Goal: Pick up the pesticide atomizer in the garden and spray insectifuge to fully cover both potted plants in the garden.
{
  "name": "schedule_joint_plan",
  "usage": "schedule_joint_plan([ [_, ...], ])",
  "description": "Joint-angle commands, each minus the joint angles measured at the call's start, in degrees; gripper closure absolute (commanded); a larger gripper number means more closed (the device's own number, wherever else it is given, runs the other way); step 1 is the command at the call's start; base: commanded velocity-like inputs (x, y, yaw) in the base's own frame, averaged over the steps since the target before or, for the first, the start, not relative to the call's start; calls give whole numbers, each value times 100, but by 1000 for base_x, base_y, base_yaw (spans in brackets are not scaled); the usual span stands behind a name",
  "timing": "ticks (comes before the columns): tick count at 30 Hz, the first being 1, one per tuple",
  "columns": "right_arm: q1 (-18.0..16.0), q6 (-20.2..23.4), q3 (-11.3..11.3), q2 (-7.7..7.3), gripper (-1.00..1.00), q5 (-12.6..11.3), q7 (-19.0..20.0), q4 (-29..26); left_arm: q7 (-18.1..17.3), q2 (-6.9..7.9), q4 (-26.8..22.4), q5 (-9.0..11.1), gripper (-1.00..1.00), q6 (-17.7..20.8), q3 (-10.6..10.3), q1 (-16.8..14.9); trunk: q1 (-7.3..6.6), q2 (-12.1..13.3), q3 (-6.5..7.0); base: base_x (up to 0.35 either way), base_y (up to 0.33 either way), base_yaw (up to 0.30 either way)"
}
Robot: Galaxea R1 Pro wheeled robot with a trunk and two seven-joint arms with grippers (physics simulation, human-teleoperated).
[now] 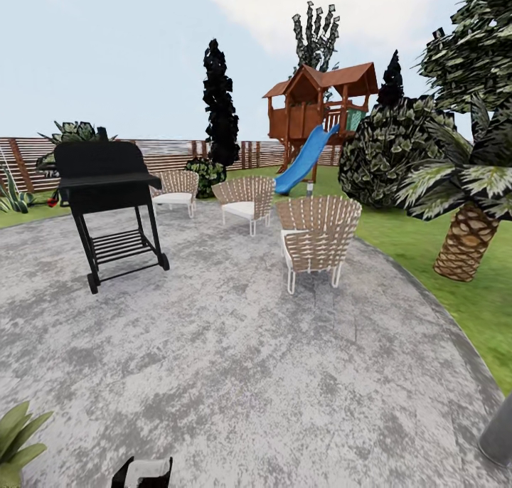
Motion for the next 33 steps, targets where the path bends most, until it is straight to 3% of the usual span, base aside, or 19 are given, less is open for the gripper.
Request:
schedule_joint_plan([
  [1, -1, -1, -5, 0, -100, -8, -1, 0, 2, -6, 5, 1, -100, -16, -2, -15, 22, -44, -24, 0, 0, 0],
  [33, -1, -19, -49, -27, -100, -26, -16, -4, -33, 0, 445, 42, -100, -39, -4, -19, 725, -1327, -598, 0, 0, 0],
])
